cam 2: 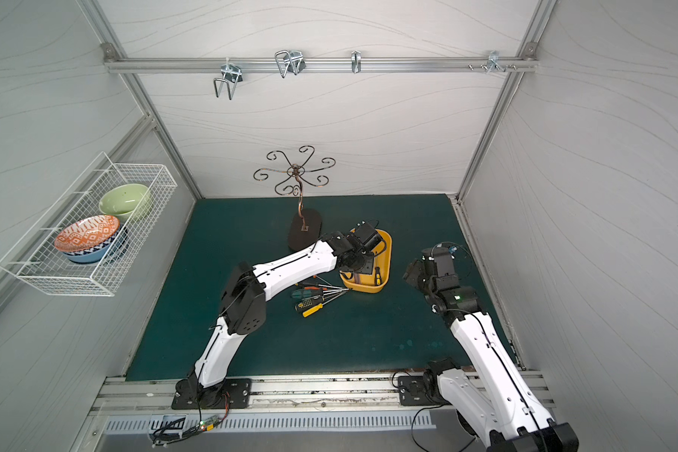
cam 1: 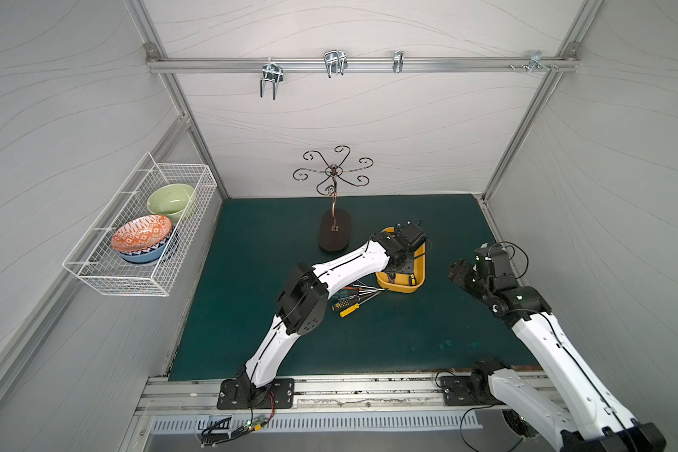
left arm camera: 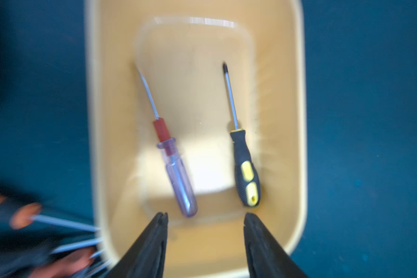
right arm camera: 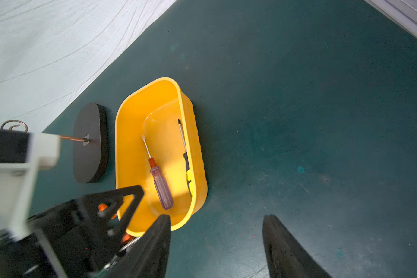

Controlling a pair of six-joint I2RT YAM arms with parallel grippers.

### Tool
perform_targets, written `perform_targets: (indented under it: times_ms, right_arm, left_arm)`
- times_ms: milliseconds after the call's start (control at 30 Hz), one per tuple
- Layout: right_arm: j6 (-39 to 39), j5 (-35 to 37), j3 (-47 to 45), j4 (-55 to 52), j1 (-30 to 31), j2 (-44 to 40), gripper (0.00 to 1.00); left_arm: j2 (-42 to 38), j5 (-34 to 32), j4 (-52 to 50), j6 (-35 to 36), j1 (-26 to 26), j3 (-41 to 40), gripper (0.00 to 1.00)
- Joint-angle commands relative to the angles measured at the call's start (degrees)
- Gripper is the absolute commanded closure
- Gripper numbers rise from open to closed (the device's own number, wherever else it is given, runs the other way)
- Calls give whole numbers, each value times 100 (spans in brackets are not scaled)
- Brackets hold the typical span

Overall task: Put the screwdriver on the desktop into the storage box
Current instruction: Place the screwdriver in the storage box, then move the storage box to the center of the board.

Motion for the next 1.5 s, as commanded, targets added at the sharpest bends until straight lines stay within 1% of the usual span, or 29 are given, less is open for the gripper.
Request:
perform_targets:
  times_ms: [0, 67, 133, 233, 300, 400, 500, 567, 633, 700, 800, 1000, 1133, 1300, 1467]
  right_arm:
    - [-225, -220, 18, 104, -7, 42, 38]
    - [-344, -433, 107, 52, 43, 211, 39]
    - [-456, -565, 249, -49, 244, 458, 40]
    - [-653, -537, 590, -270, 895, 981, 40]
    - [-790, -458, 833, -457, 1365, 1377, 39]
    - [-896, -381, 1076, -723, 1611, 1871, 37]
    - [-990, -209, 1223, -939, 1571, 2276, 35]
    - [-1059, -163, 1334, -1082, 1417, 2503, 34]
    - [-1127, -354, 1372, -1096, 1078, 2668, 33]
    - [-1190, -714, 1348, -987, 675, 2756, 34]
    - [-1303, -994, 1371, -850, 393, 2822, 34]
    - [-1573, -1165, 1558, -728, 321, 3249, 33]
    - [-1710, -1245, 1730, -689, 243, 3664, 35]
    - [-1866, -1168, 1966, -602, 238, 4140, 43]
    - [-1925, -1095, 2244, -622, 293, 4622, 49]
  left_arm:
    - [-1129, -383, 610, 514, -34, -823, 48]
    - [-1694, -281, 977, 930, -32, -1532, 48]
    - [-2123, -231, 999, 1329, -10, -2022, 49]
    - [-2593, -144, 729, 1678, 112, -2628, 49]
    - [-2860, 175, 645, 1824, 294, -3092, 48]
    - [-3112, 630, 518, 1950, 594, -3622, 47]
    - [-3304, 819, 475, 2005, 799, -4023, 46]
    - [-3445, 906, 554, 2047, 884, -4245, 45]
    - [-3552, 910, 657, 2118, 935, -4410, 41]
    - [-3581, 850, 634, 2250, 974, -4471, 36]
    - [-3514, 897, 502, 2493, 1089, -4449, 34]
    - [-3308, 1119, 412, 2786, 1377, -4385, 33]
    - [-3291, 1202, 505, 2899, 1480, -4399, 33]
    - [-3292, 1287, 705, 3049, 1530, -4525, 33]
    - [-3328, 1211, 667, 2957, 1587, -4693, 35]
